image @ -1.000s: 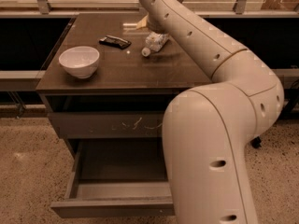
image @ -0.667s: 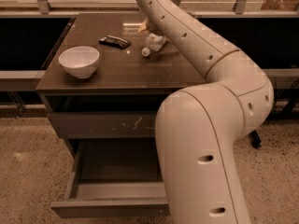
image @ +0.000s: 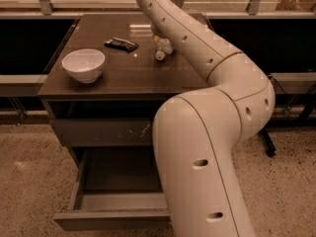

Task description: Place blue plastic bottle into middle drawer

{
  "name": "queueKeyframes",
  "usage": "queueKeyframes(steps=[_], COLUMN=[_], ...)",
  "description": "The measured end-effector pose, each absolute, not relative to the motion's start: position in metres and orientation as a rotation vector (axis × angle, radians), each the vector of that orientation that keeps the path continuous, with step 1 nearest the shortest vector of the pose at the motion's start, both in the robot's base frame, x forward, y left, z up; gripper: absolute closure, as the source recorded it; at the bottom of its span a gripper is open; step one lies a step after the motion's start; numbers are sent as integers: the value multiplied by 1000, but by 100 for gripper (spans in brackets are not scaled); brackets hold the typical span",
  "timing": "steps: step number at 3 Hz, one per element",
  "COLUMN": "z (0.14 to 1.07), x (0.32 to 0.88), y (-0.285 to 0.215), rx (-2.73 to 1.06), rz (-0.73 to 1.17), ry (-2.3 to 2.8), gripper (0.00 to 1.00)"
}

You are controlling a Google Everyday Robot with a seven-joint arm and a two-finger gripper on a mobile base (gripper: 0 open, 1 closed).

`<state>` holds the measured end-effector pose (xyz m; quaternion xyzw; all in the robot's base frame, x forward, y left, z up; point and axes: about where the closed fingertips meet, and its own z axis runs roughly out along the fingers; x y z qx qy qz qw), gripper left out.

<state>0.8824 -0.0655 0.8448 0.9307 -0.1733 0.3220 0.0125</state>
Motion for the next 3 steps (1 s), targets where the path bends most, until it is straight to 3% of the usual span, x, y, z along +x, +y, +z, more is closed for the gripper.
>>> queueKeyframes(steps=[1, 2, 3], z=[857, 885, 927], x=[873, 852, 814], y=[-62, -73, -103], rx=[3004, 3166, 3246], rz=[989, 973, 975], ry=[-579, -804, -1084], gripper=[88, 100, 100])
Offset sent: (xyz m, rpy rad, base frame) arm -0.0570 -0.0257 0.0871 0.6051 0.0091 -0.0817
